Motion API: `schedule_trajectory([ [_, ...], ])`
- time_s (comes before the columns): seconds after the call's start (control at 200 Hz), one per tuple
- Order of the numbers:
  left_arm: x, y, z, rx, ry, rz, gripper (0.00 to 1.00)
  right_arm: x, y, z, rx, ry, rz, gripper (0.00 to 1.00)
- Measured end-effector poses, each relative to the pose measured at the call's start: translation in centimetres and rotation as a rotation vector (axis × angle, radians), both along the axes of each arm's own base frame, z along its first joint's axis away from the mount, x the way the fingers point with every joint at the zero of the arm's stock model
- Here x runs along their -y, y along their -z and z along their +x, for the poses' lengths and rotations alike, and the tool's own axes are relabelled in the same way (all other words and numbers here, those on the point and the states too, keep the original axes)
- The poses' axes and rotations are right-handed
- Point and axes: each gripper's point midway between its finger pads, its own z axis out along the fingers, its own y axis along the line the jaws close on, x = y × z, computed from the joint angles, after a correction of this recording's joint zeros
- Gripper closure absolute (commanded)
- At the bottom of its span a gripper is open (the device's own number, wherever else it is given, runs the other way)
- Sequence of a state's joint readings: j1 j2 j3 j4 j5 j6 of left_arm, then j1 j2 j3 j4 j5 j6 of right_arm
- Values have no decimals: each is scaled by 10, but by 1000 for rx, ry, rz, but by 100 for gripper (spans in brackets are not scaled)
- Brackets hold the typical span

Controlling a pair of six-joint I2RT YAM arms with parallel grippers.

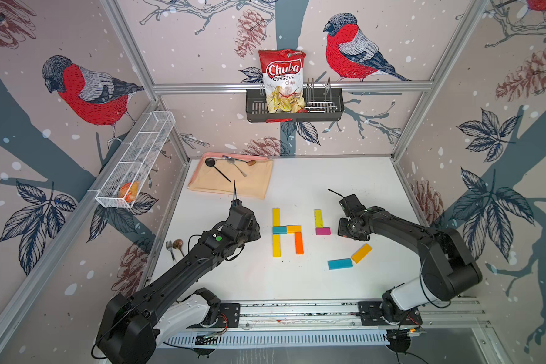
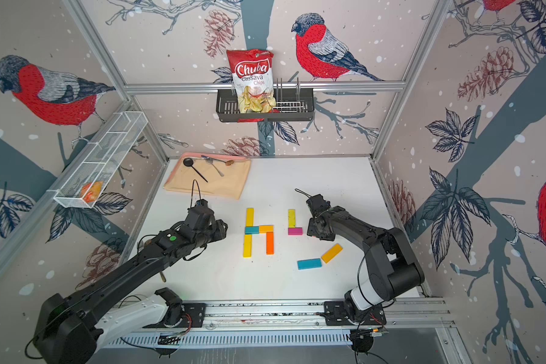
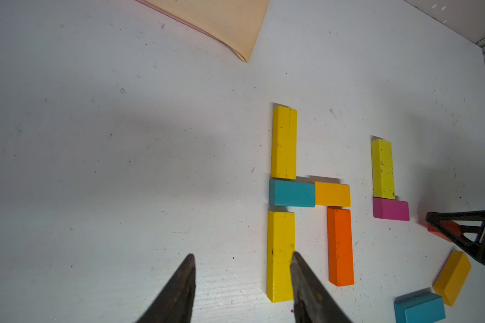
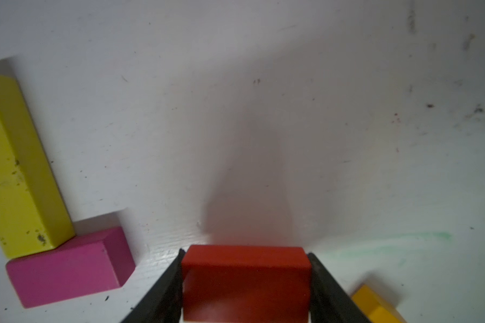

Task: Assemble the letter h with building blocks
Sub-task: Place the building block at the center of the board, then adjust the building block at the center of the board.

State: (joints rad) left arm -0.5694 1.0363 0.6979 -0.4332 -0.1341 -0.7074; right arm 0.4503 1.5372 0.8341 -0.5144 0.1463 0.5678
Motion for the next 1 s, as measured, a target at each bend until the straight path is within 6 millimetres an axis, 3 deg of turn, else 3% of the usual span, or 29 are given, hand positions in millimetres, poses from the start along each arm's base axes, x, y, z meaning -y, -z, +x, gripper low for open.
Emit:
schedule_trajectory([
  [0.14, 0, 3, -1, -5, 0, 3, 46, -1, 5, -2, -3, -18, -4, 13],
  [0.26, -1, 6, -2, -13, 1, 6, 46, -3, 2, -6, 9, -25, 5, 12],
  [0.545, -2, 11, -4, -23, 2, 12, 46, 10, -48, 6, 172, 82, 47, 13],
  [0.625, -2, 12, -4, -26, 2, 14, 46, 13, -54, 9, 186, 93, 46, 14],
  [0.755, -2, 14, -4, -32, 3, 17, 46, -3, -53, 8, 161, 28, 49, 14],
  [1.001, -1, 15, -5, -35, 7, 13, 46, 23, -33, 4, 90, 102, 11, 18],
])
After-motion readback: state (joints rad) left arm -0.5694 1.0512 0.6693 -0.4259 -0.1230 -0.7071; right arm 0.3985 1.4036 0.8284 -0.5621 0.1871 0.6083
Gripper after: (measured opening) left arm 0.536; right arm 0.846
